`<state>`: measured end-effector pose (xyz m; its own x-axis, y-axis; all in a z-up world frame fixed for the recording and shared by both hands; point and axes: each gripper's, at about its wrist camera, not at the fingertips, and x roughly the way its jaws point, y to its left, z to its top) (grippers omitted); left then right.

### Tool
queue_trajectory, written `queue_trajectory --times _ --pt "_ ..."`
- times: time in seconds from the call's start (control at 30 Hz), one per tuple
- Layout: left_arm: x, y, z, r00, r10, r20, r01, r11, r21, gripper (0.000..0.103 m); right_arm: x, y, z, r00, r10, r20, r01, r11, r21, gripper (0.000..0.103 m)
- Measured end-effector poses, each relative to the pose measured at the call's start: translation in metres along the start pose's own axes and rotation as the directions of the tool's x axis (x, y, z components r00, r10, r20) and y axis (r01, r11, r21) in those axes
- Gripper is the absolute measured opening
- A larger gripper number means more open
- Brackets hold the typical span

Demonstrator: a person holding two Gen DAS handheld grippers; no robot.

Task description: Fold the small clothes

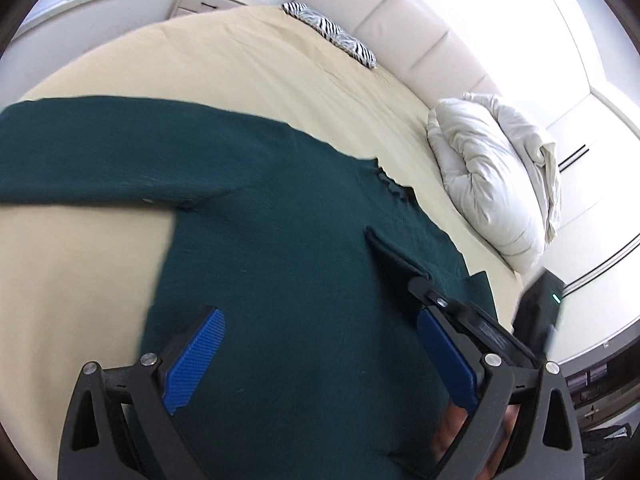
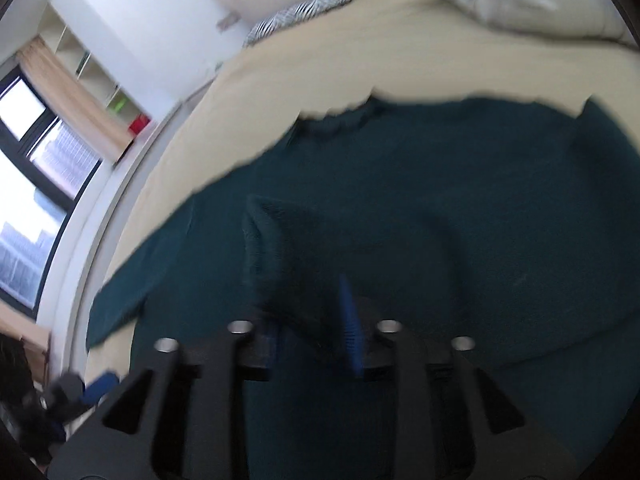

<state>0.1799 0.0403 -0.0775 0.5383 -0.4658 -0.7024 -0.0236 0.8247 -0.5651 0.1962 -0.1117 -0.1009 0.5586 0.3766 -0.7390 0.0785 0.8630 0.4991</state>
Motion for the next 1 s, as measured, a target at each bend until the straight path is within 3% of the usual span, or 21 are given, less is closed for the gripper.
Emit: queue_trajectory --times 0.07,0.2,0.3,0.43,0.47,0.53,0.6,0.67,0.8,1.0 --pt "0.019 -0.010 0.001 0.999 -0.013 -0.030 0.013 1.000 0.005 0.099 -0.016 -0.006 -0.013 0.999 0.020 0.038 -0.021 1.000 0.003 0.063" --pt "0.059 -0.040 0.008 0.996 -0.022 -0.083 0.025 0.999 0.037 0.096 -0.062 -0.030 -0.033 0.992 0.060 0.108 -0.062 0.998 0.017 0.063" --pt "0.093 -0.062 0.014 0.991 0.017 -0.133 -0.007 0.997 0.075 0.082 -0.092 -0.076 -0.048 0.986 0.075 0.147 -0.092 0.989 0.115 0.063" --pt "0.124 -0.086 0.019 0.985 0.112 -0.133 -0.088 0.981 0.170 0.080 -0.115 -0.135 -0.055 0.979 0.090 0.185 -0.141 0.948 0.286 0.063" --pt "0.128 -0.091 0.021 0.983 0.132 -0.128 -0.106 0.976 0.190 0.075 -0.121 -0.154 -0.057 0.975 0.090 0.204 -0.157 0.928 0.339 0.065" --pt "0.132 -0.097 0.023 0.978 0.164 -0.129 -0.134 0.967 0.215 0.037 -0.123 -0.182 -0.059 0.971 0.095 0.220 -0.180 0.895 0.407 0.065" --pt "0.132 -0.097 0.026 0.974 0.184 -0.130 -0.151 0.962 0.227 0.020 -0.127 -0.202 -0.066 0.969 0.107 0.224 -0.203 0.859 0.470 0.065" --pt "0.124 -0.091 0.031 0.979 0.159 -0.125 -0.130 0.968 0.213 0.009 -0.127 -0.216 -0.068 0.964 0.130 0.231 -0.232 0.835 0.498 0.065" --pt "0.101 -0.091 0.042 0.988 0.150 -0.037 -0.138 0.964 0.229 0.002 -0.140 -0.223 -0.082 0.959 0.147 0.243 -0.254 0.825 0.505 0.065" --pt "0.088 -0.080 0.060 0.990 0.134 0.033 -0.138 0.974 0.181 0.001 -0.135 -0.222 -0.069 0.951 0.135 0.279 -0.278 0.767 0.578 0.065"
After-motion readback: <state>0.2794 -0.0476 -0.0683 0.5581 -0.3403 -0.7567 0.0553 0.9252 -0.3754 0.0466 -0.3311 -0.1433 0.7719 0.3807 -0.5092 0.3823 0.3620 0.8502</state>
